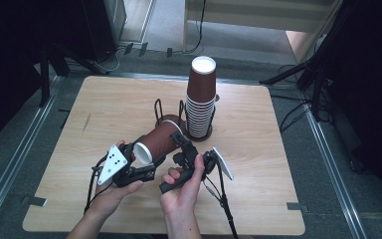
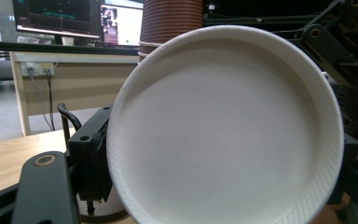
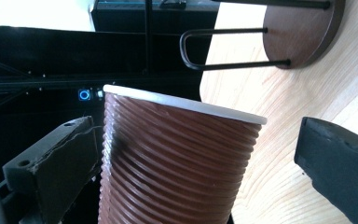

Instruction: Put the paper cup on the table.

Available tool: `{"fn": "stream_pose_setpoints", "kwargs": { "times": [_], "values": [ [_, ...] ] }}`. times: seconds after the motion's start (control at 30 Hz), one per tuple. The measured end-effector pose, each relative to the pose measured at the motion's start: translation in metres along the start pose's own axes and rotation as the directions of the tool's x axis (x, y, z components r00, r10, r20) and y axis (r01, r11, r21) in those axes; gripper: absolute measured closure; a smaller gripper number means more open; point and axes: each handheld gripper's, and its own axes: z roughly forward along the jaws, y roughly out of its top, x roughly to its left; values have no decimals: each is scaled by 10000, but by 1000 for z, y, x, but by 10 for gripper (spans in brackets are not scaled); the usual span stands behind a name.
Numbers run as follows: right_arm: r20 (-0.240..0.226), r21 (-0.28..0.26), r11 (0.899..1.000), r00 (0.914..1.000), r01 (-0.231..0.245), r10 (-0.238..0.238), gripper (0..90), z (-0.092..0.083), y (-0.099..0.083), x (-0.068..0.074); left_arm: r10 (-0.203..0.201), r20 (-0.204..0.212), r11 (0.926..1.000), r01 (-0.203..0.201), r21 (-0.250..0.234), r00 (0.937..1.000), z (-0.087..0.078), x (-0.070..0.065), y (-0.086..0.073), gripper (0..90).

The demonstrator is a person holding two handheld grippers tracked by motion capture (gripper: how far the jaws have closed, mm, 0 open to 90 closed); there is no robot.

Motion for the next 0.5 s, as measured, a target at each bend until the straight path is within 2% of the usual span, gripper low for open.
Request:
{"fn": "stream_pose_setpoints", "kwargs": {
  "times": [0.3, 0.5],
  "values": [
    [-314, 377, 9993, 9995, -29, 41, 0, 8, -1, 0, 140, 175, 9999, -141, 61, 9997, 1, -3, -1, 207],
    [-352, 529, 9986, 9993, -64, 82, 0, 12, 1, -1, 168, 316, 9998, -170, 42, 9994, 0, -3, 0, 208]
  ]
}}
